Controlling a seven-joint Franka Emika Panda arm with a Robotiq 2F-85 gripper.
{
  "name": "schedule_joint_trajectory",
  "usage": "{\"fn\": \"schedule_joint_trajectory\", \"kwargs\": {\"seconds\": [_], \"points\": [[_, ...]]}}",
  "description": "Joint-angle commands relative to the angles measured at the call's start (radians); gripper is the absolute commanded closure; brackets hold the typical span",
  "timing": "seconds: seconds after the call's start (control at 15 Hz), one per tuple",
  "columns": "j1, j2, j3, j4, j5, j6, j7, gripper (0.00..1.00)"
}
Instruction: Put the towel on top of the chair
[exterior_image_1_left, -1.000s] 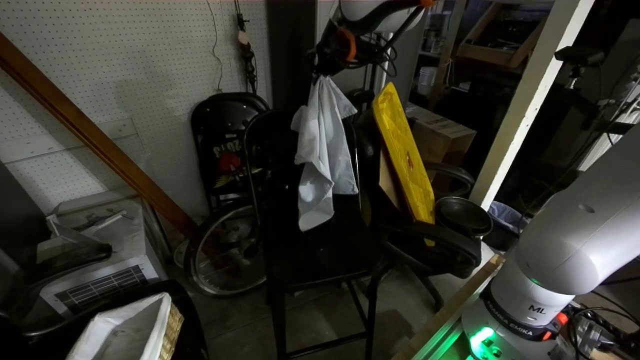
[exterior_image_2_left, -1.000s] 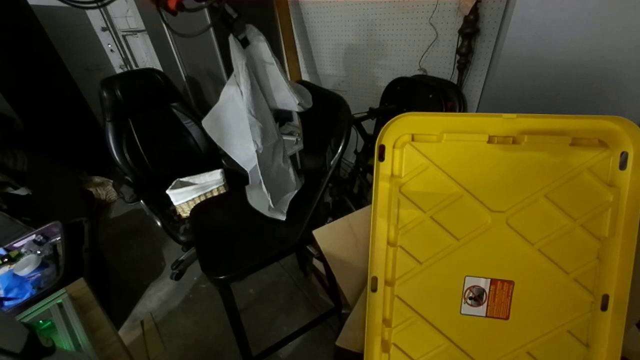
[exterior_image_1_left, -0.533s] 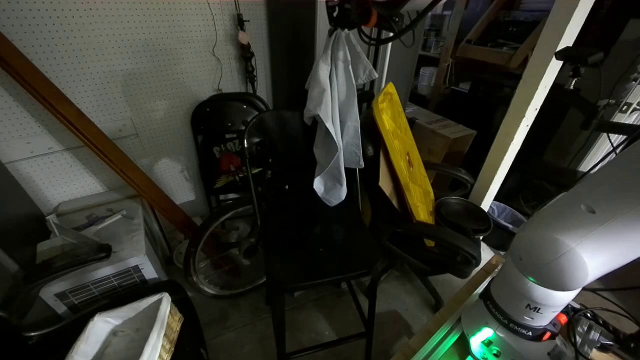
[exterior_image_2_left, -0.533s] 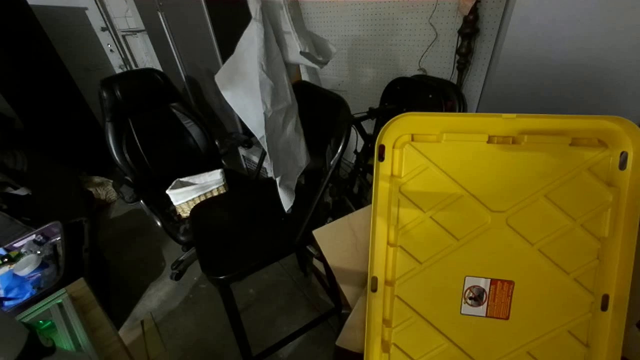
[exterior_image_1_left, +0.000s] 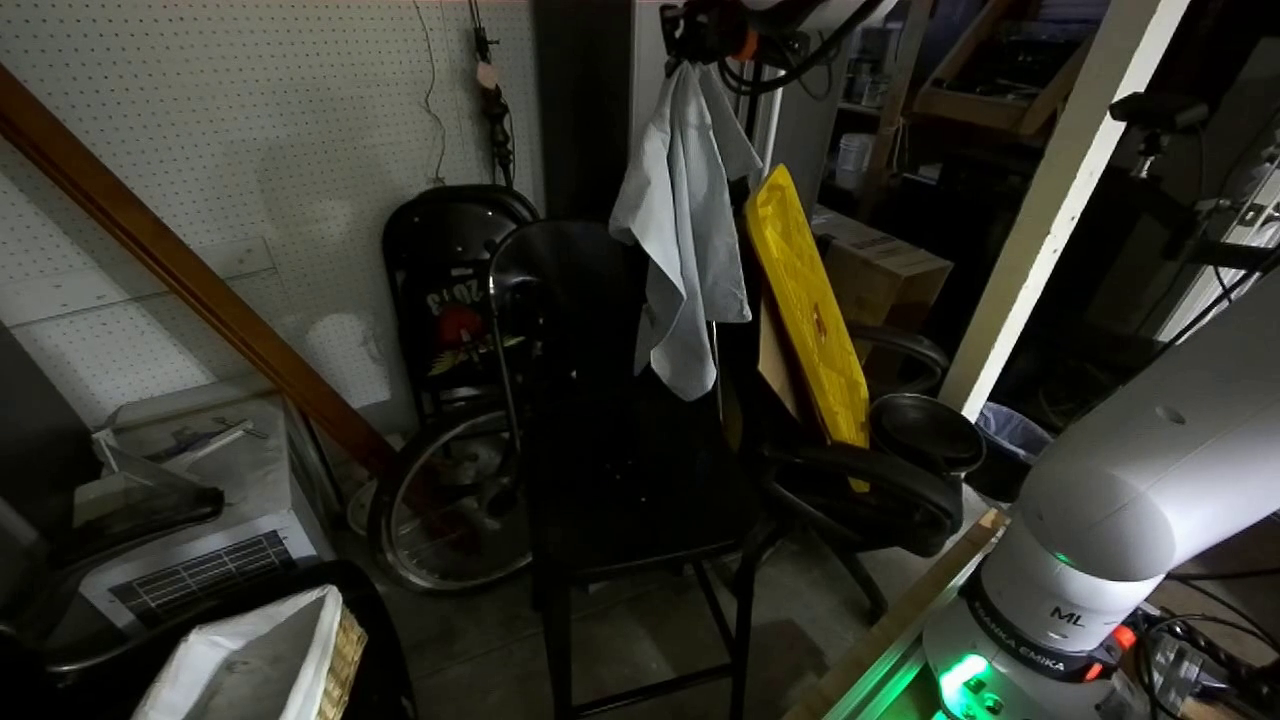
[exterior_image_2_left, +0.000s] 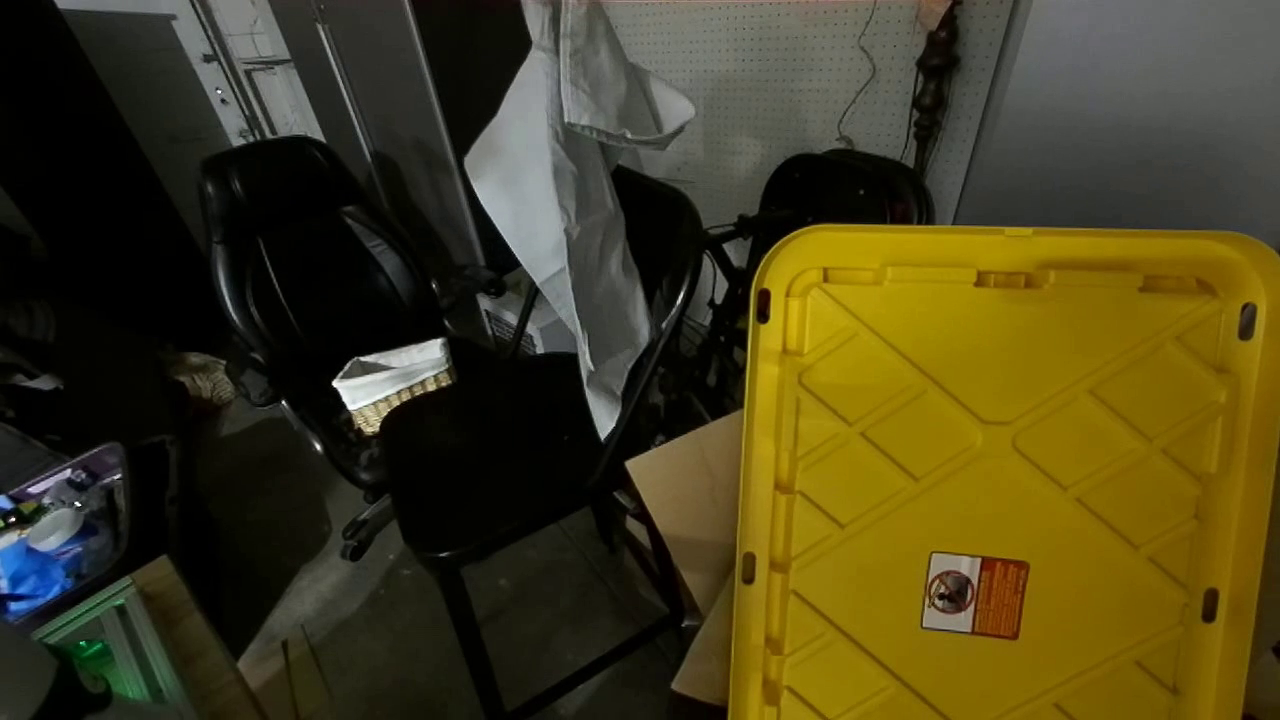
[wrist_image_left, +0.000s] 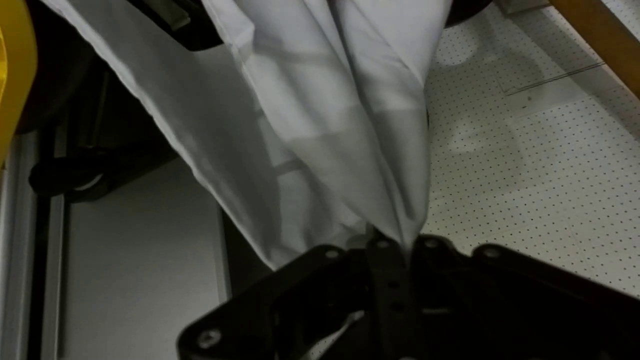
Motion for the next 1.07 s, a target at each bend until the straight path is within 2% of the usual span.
{"fn": "schedule_joint_trajectory", "kwargs": {"seconds": [0.0, 0.13, 0.47, 1.0], "points": [[0.009, 0.027, -0.003, 0.024, 0.026, 0.013, -0.031, 0.99], [-0.001, 0.100, 0.010, 0.082, -0.005, 0.075, -0.011, 0.99], [-0.008, 0.320, 0.019, 0.312, -0.049, 0.121, 0.048, 0.99], [0.042, 0.670, -0.053, 0.706, -0.164, 0.186, 0.207, 0.99]]}}
